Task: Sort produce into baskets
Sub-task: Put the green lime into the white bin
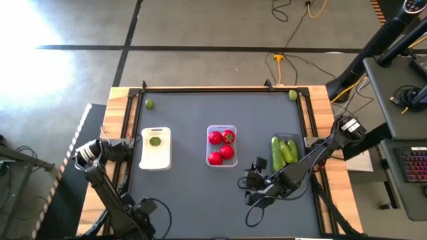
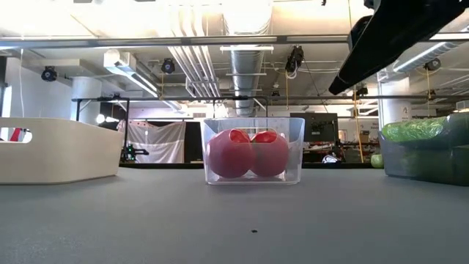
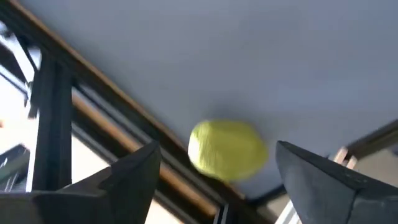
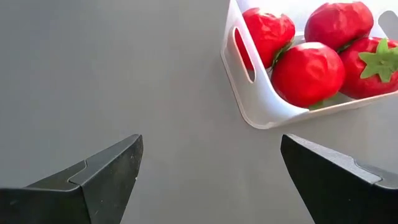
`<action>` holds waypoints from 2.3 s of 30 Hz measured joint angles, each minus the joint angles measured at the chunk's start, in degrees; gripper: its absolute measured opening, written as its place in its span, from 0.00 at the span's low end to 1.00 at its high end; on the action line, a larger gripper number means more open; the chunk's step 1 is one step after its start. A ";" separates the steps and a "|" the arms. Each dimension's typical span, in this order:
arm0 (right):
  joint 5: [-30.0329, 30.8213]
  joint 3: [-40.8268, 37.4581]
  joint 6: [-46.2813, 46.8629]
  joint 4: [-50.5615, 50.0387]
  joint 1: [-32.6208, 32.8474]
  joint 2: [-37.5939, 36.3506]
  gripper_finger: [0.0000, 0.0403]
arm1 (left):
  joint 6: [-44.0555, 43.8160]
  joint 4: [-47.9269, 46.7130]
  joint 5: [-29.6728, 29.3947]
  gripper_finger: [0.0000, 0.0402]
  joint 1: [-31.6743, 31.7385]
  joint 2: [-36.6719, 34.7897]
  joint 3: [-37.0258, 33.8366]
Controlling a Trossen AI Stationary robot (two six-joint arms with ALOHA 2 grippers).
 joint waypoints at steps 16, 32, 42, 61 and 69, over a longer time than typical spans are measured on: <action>-0.37 -1.33 1.26 -0.07 0.06 0.00 0.93 | 3.18 9.42 8.98 0.79 0.10 0.41 -6.70; -0.39 -1.36 1.37 -0.07 0.06 0.00 0.93 | 7.19 18.86 11.97 0.75 0.13 0.41 -15.43; -0.38 -1.36 1.39 -0.08 0.06 0.00 0.93 | 7.08 18.47 9.67 0.63 0.10 0.41 -15.43; -0.43 -1.36 0.96 0.85 -0.05 -0.02 0.93 | 32.86 -14.38 -17.74 0.65 17.74 -1.71 4.75; -1.69 -1.38 0.66 1.22 0.08 -0.02 0.93 | 44.85 -14.49 -26.27 0.65 33.53 -7.43 -1.16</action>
